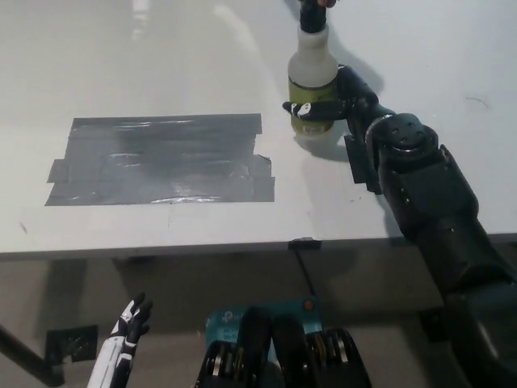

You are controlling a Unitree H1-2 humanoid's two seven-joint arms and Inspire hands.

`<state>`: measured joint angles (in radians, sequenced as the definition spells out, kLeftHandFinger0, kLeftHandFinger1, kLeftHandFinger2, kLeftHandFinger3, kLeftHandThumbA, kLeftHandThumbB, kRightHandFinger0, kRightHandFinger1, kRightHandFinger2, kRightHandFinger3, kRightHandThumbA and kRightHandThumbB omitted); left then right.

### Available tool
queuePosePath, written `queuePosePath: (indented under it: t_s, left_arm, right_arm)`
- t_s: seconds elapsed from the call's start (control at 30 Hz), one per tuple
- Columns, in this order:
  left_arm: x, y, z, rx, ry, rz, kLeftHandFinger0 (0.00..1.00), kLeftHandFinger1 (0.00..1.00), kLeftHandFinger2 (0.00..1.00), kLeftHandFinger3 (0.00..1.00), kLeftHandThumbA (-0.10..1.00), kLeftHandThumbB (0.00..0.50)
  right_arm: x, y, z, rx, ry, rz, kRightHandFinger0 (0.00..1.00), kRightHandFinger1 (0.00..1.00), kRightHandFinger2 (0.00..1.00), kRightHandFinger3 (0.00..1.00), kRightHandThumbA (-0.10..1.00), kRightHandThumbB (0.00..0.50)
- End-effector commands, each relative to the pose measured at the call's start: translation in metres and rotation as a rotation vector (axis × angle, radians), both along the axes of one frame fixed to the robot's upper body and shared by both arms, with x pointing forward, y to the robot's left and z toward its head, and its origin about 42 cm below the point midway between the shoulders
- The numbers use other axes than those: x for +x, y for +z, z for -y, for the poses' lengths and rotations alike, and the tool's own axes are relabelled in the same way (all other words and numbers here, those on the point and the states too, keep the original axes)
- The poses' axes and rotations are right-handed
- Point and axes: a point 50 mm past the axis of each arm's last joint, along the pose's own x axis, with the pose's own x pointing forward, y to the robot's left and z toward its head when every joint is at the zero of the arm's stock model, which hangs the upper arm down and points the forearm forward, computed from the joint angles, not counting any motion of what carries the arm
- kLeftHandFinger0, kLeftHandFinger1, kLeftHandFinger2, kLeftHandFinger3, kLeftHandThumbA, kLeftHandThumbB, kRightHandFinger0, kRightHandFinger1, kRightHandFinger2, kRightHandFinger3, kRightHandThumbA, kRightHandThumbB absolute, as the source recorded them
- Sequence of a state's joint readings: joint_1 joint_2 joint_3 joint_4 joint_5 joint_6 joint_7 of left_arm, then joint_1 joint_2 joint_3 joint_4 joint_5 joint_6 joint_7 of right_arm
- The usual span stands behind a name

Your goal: A person hands a spray bottle to the robot which it grabs with its right hand and places on the black spot infront of it on the table

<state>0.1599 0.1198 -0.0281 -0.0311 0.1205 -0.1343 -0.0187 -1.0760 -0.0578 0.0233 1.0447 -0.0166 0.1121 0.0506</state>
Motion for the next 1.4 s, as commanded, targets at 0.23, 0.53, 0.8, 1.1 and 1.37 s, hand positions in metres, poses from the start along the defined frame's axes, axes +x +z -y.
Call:
queuePosePath:
  t_s: [0.23, 0.53, 0.8, 1.1, 1.37]
  left_arm:
    - [0.005, 0.016, -0.005, 0.017, -0.012, 0.058, 1.0, 1.0, 1.0, 1.0, 1.0, 0.113]
    - [0.004, 0.015, -0.005, 0.017, -0.012, 0.055, 1.0, 1.0, 1.0, 1.0, 1.0, 0.123]
    - [0.002, 0.014, -0.007, 0.034, -0.012, 0.06, 1.0, 1.0, 1.0, 1.0, 1.0, 0.099]
    - [0.001, 0.012, -0.006, 0.02, -0.008, 0.043, 1.0, 1.0, 1.0, 1.0, 1.0, 0.101]
    - [0.002, 0.012, -0.003, 0.022, -0.025, 0.048, 1.0, 1.0, 1.0, 1.0, 1.0, 0.089]
  right_arm:
    - [0.011, 0.064, -0.018, 0.017, -0.162, 0.356, 0.0, 0.15, 0.36, 0.02, 0.22, 0.302]
    - [-0.004, 0.091, -0.01, 0.082, -0.256, 0.519, 0.0, 0.21, 0.43, 0.05, 0.24, 0.294]
    - [-0.018, 0.075, 0.02, 0.08, -0.341, 0.555, 0.0, 0.08, 0.33, 0.01, 0.26, 0.298]
    - [-0.026, 0.017, 0.052, 0.053, -0.402, 0.484, 0.0, 0.02, 0.2, 0.05, 0.27, 0.311]
    - [-0.04, -0.027, 0.068, 0.067, -0.451, 0.419, 0.01, 0.21, 0.47, 0.16, 0.23, 0.311]
